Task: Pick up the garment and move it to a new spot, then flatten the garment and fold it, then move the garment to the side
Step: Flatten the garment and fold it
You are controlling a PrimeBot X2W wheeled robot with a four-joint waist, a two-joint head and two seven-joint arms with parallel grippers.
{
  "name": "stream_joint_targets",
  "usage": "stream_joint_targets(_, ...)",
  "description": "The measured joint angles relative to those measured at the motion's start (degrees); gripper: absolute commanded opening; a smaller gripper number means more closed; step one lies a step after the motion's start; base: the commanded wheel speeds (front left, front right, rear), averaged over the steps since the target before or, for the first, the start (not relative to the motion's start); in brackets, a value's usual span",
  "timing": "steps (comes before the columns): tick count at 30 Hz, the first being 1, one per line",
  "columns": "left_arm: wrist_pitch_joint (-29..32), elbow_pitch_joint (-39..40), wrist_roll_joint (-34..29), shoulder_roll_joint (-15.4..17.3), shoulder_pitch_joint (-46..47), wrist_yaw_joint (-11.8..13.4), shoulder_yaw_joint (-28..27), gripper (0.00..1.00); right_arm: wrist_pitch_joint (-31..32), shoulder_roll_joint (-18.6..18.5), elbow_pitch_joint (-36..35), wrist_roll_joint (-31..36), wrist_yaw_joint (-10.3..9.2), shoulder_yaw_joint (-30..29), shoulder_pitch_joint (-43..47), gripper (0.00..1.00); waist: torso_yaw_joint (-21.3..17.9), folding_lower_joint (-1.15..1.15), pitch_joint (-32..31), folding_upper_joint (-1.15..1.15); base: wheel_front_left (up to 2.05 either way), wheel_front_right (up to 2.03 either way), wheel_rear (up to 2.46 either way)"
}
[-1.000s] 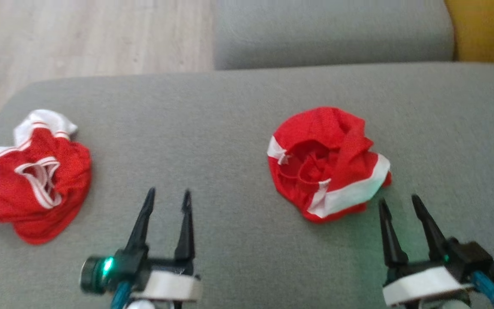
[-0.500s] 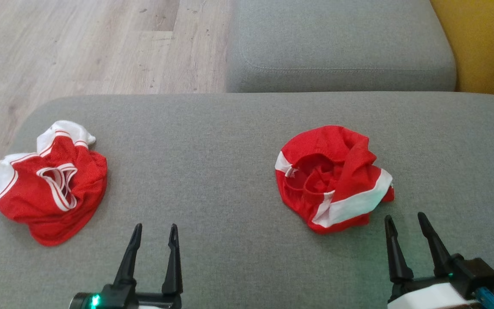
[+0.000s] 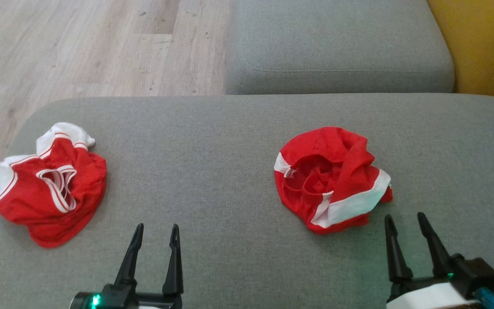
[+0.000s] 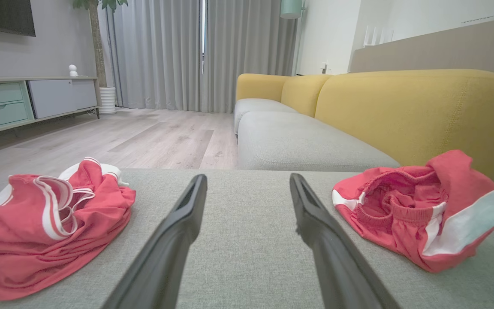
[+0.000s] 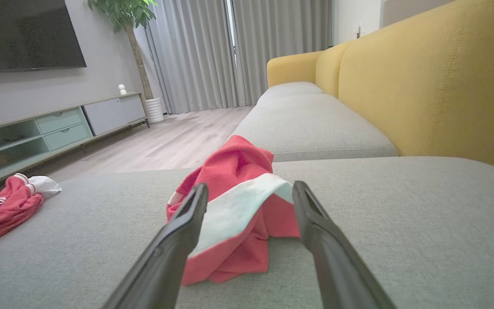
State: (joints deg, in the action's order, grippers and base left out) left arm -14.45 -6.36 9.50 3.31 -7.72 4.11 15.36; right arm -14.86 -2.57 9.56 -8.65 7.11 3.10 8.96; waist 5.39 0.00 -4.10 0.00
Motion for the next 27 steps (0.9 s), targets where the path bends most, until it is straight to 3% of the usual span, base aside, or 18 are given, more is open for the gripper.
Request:
stream_joint_targets(15, 0.0, -0.02, 0.01, -0.04, 0.18, 0.4, 1.26, 1.0, 0.01, 0.05, 0.13, 0.3, 0.0, 1.46, -0.02, 1.0, -0.27, 0.0, 1.11, 0.0, 0.0, 0.0, 0.0)
stream_joint_targets(21, 0.0, -6.32, -2.32, -0.04, 3.94, -3.82, 5.54, 1.0, 0.01, 0.07, 0.08, 0.58, 0.0, 1.11, -0.03, 1.0, -0.9, 0.0, 2.25, 0.0, 0.0, 0.0, 0.0)
stream_joint_targets(27, 0.04, -14.85, -3.52, -0.08, 16.63, -8.24, 11.76, 1.0, 0.01, 0.07, -0.43, 0.73, 0.0, 1.76, -0.34, 1.0, -3.59, 0.01, 4.26, 0.0, 0.0, 0.0, 0.0)
